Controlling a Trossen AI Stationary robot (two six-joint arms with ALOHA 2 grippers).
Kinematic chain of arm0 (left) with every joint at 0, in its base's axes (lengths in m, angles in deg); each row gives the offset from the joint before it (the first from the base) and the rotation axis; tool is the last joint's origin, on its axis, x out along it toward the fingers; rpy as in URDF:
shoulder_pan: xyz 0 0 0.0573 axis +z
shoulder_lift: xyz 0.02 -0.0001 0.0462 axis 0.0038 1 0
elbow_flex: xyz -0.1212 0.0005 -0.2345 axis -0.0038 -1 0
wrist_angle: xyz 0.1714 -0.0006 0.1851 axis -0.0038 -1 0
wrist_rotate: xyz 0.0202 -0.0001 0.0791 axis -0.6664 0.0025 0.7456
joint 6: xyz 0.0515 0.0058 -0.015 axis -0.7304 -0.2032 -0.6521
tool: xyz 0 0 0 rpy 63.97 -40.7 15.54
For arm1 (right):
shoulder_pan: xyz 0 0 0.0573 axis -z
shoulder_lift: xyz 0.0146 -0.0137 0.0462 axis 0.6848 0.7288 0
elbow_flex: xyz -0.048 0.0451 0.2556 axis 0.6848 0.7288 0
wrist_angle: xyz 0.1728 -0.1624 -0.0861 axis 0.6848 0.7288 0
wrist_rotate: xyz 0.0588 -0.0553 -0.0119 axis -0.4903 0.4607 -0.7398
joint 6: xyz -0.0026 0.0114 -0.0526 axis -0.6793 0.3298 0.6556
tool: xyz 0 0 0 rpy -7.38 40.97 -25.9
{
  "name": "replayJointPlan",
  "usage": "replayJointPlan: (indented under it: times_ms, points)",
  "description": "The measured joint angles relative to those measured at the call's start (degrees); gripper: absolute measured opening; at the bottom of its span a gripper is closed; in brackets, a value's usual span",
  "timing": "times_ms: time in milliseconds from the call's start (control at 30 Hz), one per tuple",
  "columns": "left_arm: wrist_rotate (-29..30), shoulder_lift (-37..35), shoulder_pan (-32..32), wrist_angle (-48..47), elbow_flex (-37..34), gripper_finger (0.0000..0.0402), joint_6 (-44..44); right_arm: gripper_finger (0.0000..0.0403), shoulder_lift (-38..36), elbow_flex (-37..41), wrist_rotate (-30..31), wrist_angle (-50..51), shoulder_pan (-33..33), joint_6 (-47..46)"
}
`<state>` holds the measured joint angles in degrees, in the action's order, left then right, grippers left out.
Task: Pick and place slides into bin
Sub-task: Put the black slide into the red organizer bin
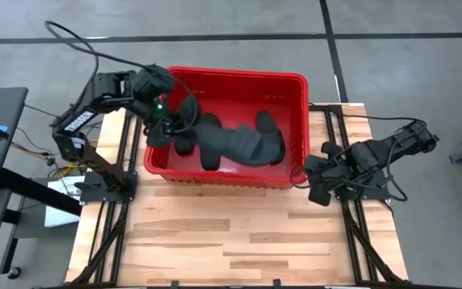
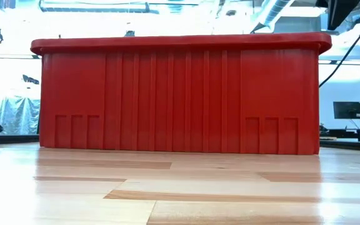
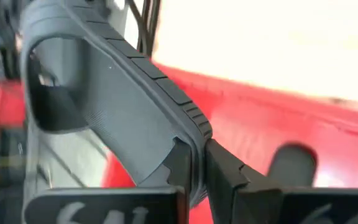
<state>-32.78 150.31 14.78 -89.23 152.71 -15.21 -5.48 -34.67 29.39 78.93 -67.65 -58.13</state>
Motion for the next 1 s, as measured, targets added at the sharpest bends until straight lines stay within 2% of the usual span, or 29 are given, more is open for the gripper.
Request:
replayJointPlan:
  times_ms: [200,433,633,767,1000]
  points:
    - [-13.4,0.3,5.5,-4.2,0.0,0.0011,-8.2,0.007,0.0,0.0,-0.9,0.0,1.5,-2.3]
    - [-19.1,1.4,14.0,-6.9,-1.2,0.0011,-14.8,0.007,0.0,0.0,-2.0,0.0,2.6,-3.9]
    - [-18.9,4.9,18.4,-5.1,-7.1,0.0011,-18.7,0.007,0.0,0.0,-2.2,0.1,3.5,-4.4]
    - [-17.2,8.2,19.5,-4.5,-8.5,0.0011,-21.2,0.007,0.0,0.0,-3.0,0.3,4.7,-4.4]
    - [-6.0,12.6,19.5,-5.2,-8.5,0.0011,-25.2,0.007,0.1,0.0,-3.0,0.3,7.0,-4.4]
